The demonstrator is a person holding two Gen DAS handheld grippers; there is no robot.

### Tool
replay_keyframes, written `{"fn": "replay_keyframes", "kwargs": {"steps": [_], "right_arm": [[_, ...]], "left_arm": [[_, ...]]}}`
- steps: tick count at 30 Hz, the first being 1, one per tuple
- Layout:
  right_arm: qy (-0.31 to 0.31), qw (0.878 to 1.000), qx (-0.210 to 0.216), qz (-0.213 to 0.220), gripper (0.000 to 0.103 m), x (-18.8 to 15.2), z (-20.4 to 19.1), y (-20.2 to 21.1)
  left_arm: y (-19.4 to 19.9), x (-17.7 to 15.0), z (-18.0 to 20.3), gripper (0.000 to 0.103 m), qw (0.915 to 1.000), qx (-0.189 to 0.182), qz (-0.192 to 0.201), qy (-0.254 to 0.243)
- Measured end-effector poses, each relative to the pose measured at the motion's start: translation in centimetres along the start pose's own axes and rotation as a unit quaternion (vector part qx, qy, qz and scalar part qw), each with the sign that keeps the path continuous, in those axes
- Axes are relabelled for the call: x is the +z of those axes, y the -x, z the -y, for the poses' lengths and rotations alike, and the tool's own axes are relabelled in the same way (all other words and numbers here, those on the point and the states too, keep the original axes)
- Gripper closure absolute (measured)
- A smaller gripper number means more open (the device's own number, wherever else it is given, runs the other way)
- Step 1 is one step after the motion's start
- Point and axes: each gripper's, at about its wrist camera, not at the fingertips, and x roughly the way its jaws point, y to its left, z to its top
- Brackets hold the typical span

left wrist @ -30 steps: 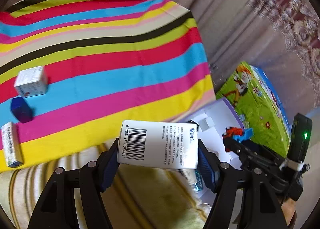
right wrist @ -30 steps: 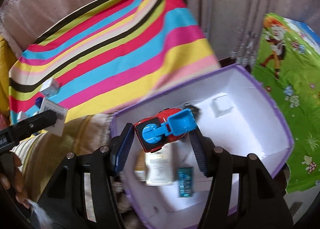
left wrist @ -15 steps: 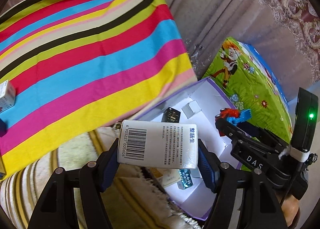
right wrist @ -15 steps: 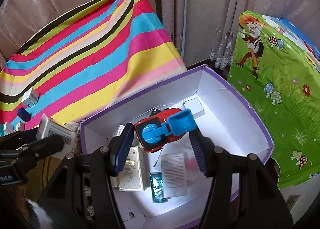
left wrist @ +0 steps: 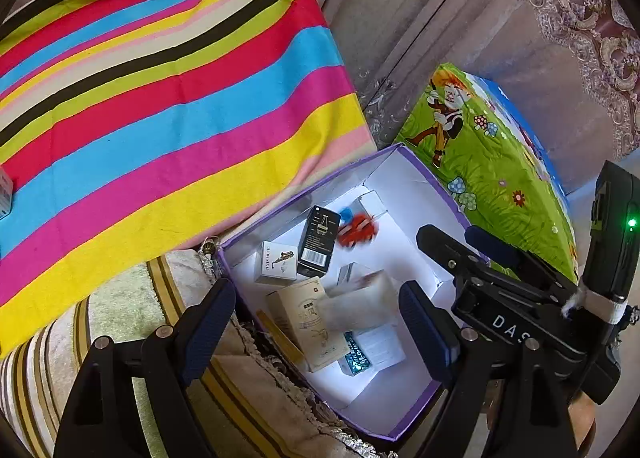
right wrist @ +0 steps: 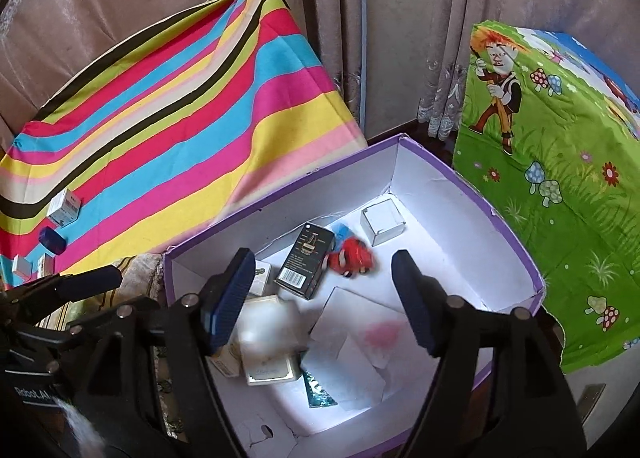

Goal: Organize rigid objects
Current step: 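Release the barcode box and toy car into the purple-rimmed box, then move both tools back over the remaining boxes and blue cube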

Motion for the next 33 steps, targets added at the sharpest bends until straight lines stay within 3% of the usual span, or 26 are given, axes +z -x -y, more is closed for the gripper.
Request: {"fn": "replay_keyframes", "kwargs": {"steps": [6,10,15,22,33], "right_arm": [[0.005,1.000,0.001,0.001,0.027,0.1,-0.6,0.2],[0.010,1.000,0.005,0.002,0.026,0.0,-1.2,0.5],[0.018,1.000,0.013,0.007,0.026,0.0,-2.5,1.1],[0.043,0.999,0.026,0.011,0.026,-0.3,-5.2,1.8],[0.087,0.994,0.062,0.001,0.026,-1.4,-10.1,2.1]], "left_arm": [[1.0,-0.2,0.0,0.018,0.9999,-0.006,0.006,-0.008],[2.1,-0.4,-0.9,0.018,0.9996,0.024,0.014,-0.008],[3.5,-0.6,-3.0,0.018,0.9981,0.054,0.030,0.009],[4.6,-1.4,-5.8,0.018,0.9971,0.058,0.029,0.038],[8.9,-4.2,-11.1,0.018,0.9895,0.082,0.069,0.096]]}}
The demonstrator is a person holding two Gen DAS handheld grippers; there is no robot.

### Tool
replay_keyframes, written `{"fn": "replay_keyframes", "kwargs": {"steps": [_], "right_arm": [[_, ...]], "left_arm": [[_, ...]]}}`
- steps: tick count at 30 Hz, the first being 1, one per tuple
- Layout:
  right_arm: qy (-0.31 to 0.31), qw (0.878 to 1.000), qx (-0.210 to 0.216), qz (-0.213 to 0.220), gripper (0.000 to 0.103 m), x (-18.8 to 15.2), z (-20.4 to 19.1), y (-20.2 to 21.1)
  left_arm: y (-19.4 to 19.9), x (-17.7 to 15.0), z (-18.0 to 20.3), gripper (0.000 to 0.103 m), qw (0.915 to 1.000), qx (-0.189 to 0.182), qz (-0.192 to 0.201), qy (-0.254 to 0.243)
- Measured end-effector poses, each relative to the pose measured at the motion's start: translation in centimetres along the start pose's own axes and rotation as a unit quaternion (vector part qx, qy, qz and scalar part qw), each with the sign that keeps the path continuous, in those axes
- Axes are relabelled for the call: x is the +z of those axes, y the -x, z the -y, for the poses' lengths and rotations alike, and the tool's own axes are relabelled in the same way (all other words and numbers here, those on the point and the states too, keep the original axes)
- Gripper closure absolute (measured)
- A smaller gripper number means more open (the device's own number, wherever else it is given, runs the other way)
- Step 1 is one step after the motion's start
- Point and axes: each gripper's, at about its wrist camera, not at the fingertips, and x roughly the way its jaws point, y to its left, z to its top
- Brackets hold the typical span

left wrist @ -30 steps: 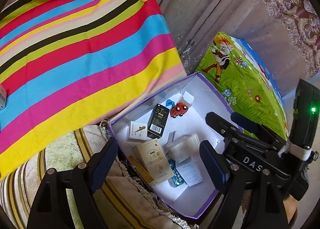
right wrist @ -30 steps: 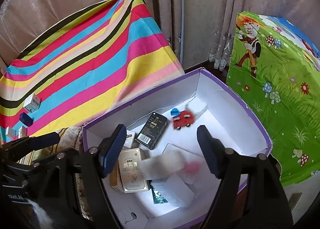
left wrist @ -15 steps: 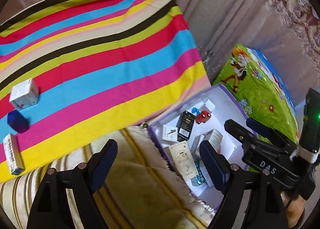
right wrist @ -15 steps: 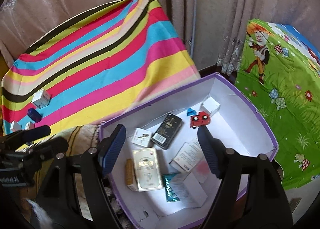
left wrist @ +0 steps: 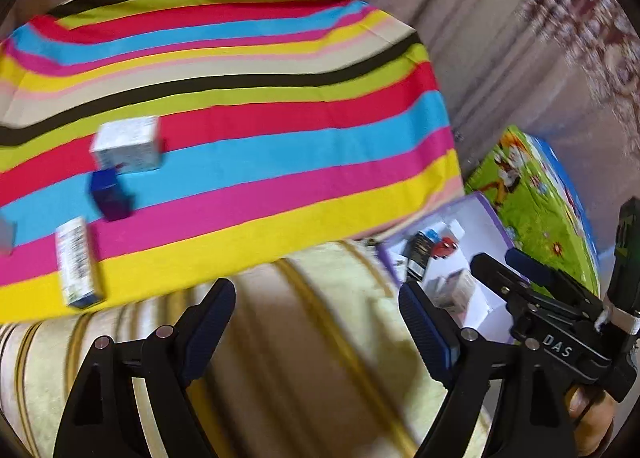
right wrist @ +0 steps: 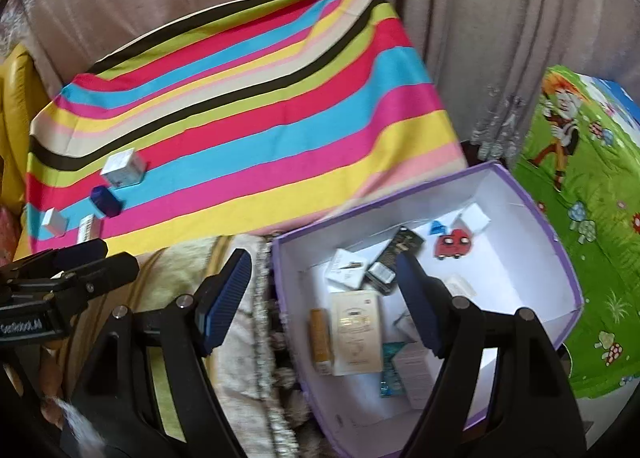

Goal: Organize rigid objects
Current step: 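Move both tools back over the remaining boxes and blue cube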

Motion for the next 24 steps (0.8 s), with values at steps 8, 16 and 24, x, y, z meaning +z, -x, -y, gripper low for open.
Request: {"fn": "replay_keyframes", "kwargs": {"steps": [8,16,24], "right_arm": [[0.033,0.999,0.028,-0.022,0.026,-0.8,-3.8,-1.2],[0.072,0.996,0.036,-0.036,0.026,-1.2,-6.9,-1.5],[0.108,0.992,0.040,-0.049,0.026,-1.4,-9.1,-2.1]], "left_arm": [[3.2,-1.5,-6.2,0.018,0.9967,0.011,0.031,0.075],[5.3,-3.4,-11.4,0.018,0.9895,0.026,0.048,0.134],[5.8,-3.9,-14.4,0.018,0.9840,0.038,0.047,0.168]]}}
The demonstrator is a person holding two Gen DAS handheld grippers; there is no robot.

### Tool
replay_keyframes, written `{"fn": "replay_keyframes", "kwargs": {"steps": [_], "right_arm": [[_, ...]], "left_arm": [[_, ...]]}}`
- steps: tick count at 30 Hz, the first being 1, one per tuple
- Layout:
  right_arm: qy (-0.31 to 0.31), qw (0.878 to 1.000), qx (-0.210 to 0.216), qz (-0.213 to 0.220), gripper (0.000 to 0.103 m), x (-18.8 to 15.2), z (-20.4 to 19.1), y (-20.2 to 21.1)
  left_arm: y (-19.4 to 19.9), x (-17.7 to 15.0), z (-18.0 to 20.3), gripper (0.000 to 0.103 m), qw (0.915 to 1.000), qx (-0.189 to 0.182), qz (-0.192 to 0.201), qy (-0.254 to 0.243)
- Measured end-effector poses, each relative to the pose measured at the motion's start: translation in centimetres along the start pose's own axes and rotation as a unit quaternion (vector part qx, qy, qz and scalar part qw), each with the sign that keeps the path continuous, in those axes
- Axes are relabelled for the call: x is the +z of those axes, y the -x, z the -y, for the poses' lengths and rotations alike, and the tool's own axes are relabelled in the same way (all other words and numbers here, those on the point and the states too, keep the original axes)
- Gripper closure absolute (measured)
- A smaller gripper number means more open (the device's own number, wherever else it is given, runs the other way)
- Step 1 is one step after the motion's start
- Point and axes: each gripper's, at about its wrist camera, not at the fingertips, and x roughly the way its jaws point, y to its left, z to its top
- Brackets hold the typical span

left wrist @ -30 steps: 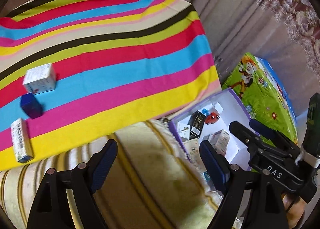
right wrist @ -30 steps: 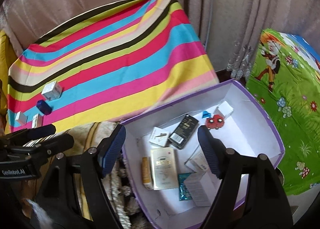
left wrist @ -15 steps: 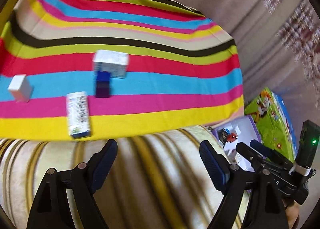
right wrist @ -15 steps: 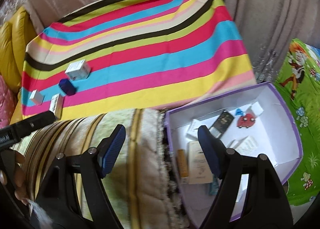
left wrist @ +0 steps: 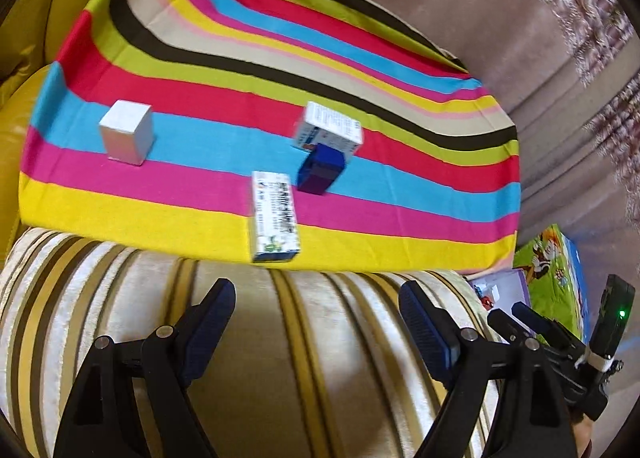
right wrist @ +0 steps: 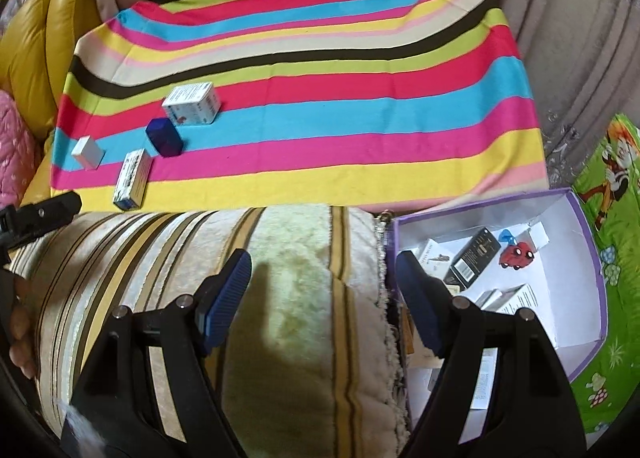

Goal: Organize rigid objects
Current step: 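Move both tools back over the remaining boxes and blue cube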

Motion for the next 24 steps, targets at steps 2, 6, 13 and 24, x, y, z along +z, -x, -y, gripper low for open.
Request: {"fn": "replay_keyframes", "kwargs": {"steps": [2,6,13,24], "right_arm": [[0.008,1.000,0.001,-0.002,0.026,0.1,-0.5,-0.2],[0.023,1.000,0.010,-0.009,0.026,0.5,-1.6,-0.7],[0.055,0.998,0.018,-0.013,0.026,1.3,-3.9,-1.6],[0.074,0.997,0.027,-0.021,0.026,2.6,-5.9,-3.3]], "left_arm": [[-0.5,0.3,-0.3,0.018,0.9999,0.006,-0.009,0.002],[-1.5,1.0,-0.4,0.018,0.9995,0.022,-0.023,-0.004],[-4.1,2.9,-0.6,0.018,0.9977,0.049,-0.046,-0.009],[-7.8,4.7,-0.1,0.031,0.9907,0.108,-0.078,-0.029]]}}
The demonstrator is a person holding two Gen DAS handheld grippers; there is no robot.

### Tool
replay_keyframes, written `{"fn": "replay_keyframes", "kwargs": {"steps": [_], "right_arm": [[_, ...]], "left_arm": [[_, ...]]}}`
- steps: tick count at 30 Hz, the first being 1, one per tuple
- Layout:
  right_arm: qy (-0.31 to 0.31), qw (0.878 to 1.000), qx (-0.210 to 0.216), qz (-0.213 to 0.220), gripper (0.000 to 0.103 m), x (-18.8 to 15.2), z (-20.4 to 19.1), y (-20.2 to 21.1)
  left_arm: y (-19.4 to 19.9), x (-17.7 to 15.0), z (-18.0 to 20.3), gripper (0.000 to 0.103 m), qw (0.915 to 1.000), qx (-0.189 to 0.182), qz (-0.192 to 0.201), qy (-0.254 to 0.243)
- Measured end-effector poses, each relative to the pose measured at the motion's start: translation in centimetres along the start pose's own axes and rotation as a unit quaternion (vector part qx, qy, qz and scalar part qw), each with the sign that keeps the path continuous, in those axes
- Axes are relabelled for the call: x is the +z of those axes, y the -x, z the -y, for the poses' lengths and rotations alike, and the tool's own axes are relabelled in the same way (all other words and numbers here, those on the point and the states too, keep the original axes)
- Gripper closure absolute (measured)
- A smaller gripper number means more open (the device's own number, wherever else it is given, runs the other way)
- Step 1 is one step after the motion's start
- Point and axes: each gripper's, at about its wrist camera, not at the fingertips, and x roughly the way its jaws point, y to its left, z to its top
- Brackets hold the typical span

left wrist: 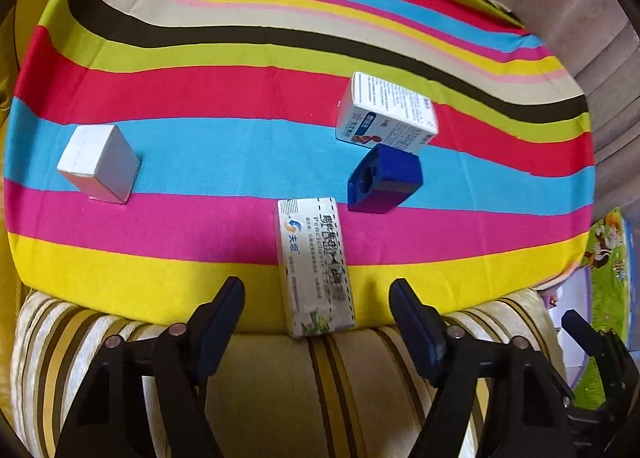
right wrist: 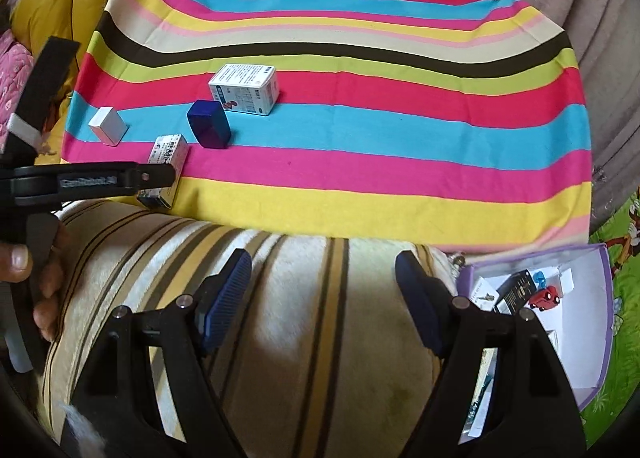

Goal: Organize rigid objects
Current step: 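Move both tools back over the remaining boxes and blue cube, then grasp the long white printed strip box with the left tool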

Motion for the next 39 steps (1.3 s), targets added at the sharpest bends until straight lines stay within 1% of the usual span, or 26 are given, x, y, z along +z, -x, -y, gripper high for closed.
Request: {"fn": "replay_keyframes", "kwargs": {"steps": [1,4,6,8,12,17,21,29,33,35,36,39], "right_arm": [[0.002,1.000,0.001,-0.001,0.026,0.1,-0.2,-0.2],[0.007,1.000,0.004,-0.004,0.026,0.5,-0.6,-0.7],[0.008,1.000,0.006,-0.005,0.026,0.8,-0.9,-0.9],[0.010,1.000,0.006,-0.006,0.026,1.1,-1.2,-1.2],[0.013,1.000,0.009,-0.011,0.026,1.7,-1.8,-2.0],[0.017,1.000,0.012,-0.016,0.026,2.6,-2.7,-2.8],[0.022,0.999,0.016,-0.024,0.026,3.6,-3.8,-3.8],[0.025,0.999,0.031,-0.026,0.026,5.3,-6.3,-5.3],[0.025,0.999,0.033,-0.035,0.026,6.1,-7.4,-6.5],[0.029,0.998,0.036,-0.033,0.026,6.6,-8.1,-6.8],[0.029,0.998,0.036,-0.030,0.026,6.7,-8.3,-6.8],[0.019,0.999,0.035,-0.025,0.026,7.6,-8.7,-7.4]], "left_arm": [[-0.2,0.1,0.1,0.032,1.0000,0.003,-0.003,-0.003],[-0.8,0.1,0.5,0.043,0.9998,0.006,-0.011,-0.017],[-1.2,0.1,0.5,0.058,0.9996,0.004,-0.020,-0.020],[-1.2,0.1,0.2,0.061,0.9997,0.002,-0.018,-0.019],[-1.1,0.0,-0.4,0.063,0.9998,-0.007,-0.012,-0.011],[-0.4,0.5,-1.8,0.064,1.0000,0.002,0.008,0.000],[0.3,0.6,-2.1,0.064,0.9995,0.012,0.029,0.002],[1.3,0.4,-3.5,0.064,0.9981,0.011,0.056,0.021],[2.1,0.6,-4.7,0.064,0.9958,-0.013,0.083,0.037],[2.4,0.6,-5.1,0.064,0.9943,-0.021,0.093,0.046],[2.0,1.6,-4.8,0.064,0.9933,-0.027,0.101,0.050],[2.3,1.9,-5.2,0.064,0.9914,-0.031,0.114,0.056]]}}
